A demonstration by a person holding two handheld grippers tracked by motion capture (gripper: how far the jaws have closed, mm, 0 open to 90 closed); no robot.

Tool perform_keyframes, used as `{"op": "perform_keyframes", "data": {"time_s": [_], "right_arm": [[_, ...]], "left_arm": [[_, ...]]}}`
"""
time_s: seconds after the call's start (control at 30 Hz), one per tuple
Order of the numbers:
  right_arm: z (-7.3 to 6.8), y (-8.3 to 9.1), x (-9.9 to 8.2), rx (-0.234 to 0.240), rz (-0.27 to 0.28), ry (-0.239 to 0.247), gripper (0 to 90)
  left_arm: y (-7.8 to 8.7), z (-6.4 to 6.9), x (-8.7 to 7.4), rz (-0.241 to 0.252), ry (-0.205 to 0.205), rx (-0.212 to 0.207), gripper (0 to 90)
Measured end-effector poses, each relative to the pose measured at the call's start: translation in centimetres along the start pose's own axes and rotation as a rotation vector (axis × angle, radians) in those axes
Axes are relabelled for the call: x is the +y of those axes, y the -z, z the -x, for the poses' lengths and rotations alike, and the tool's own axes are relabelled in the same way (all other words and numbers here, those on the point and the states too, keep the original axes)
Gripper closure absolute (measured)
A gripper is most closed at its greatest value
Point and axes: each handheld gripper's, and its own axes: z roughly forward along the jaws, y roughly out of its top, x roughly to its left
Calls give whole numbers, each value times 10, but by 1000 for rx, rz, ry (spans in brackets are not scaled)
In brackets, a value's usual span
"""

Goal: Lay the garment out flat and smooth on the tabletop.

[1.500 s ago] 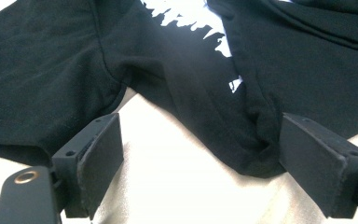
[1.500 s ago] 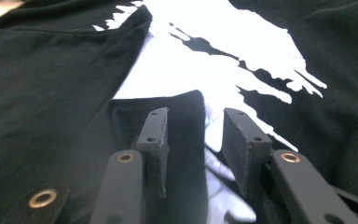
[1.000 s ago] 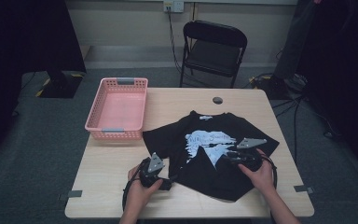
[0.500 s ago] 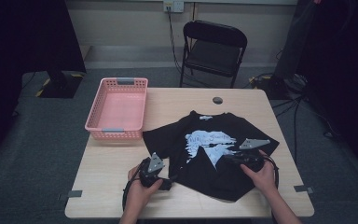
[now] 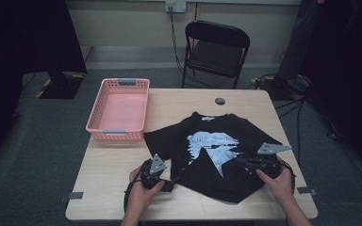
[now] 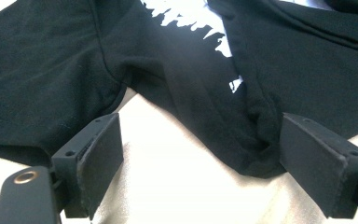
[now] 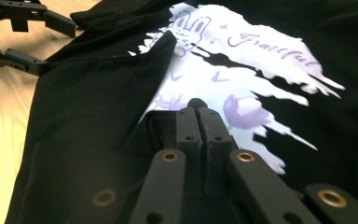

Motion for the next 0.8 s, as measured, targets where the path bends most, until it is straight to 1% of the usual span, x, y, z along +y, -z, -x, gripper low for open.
{"op": "perform_keyframes", "data": {"time_s": [0.1, 0.33, 0.6, 0.67, 0.8], "right_arm": [[-1, 9, -5, 0, 11, -1, 884], [1, 27, -19, 12, 52, -37, 884], [1, 42, -35, 17, 69, -52, 883], [1, 47, -38, 25, 77, -61, 884], [1, 55, -45, 25, 90, -73, 883]], "left_arm": [[0, 0, 0, 0, 0, 0, 146], [0, 0, 0, 0, 0, 0, 146], [0, 0, 0, 0, 0, 0, 146], [0, 0, 0, 0, 0, 0, 146], [0, 0, 0, 0, 0, 0, 146]]}}
